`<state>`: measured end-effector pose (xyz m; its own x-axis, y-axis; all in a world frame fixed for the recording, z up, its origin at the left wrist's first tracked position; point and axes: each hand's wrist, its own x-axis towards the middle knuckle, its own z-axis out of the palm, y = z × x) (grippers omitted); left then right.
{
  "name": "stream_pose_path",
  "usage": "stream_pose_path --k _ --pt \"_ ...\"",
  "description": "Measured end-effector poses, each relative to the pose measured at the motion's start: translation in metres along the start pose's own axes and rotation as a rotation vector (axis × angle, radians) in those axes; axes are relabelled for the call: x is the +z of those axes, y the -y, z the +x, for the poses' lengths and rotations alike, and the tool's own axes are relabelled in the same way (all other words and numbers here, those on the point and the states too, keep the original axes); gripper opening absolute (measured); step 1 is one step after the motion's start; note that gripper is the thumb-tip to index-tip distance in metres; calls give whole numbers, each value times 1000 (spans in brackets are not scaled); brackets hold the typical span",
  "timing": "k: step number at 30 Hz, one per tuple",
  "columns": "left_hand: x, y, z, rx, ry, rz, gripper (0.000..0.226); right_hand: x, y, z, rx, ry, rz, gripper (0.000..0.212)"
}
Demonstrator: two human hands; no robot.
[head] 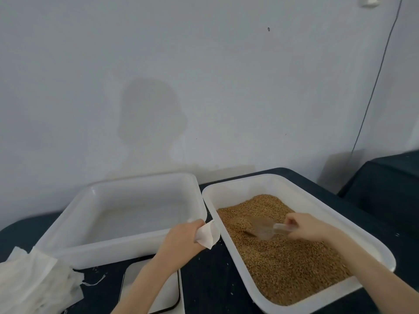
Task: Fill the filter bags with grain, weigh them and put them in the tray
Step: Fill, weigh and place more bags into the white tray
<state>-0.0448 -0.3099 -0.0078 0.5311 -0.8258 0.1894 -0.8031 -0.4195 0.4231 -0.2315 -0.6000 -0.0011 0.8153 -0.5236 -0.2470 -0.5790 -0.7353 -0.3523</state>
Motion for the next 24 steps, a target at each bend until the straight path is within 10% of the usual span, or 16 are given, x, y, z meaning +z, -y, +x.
stream_pose_path --k 6,24 --pt "-2 6 1 -2 -18 38 16 -4 -9 -7 125 -367 -2 20" --pt "4 2 18 -34 28 -101 39 -35 8 -40 -298 -53 453 17"
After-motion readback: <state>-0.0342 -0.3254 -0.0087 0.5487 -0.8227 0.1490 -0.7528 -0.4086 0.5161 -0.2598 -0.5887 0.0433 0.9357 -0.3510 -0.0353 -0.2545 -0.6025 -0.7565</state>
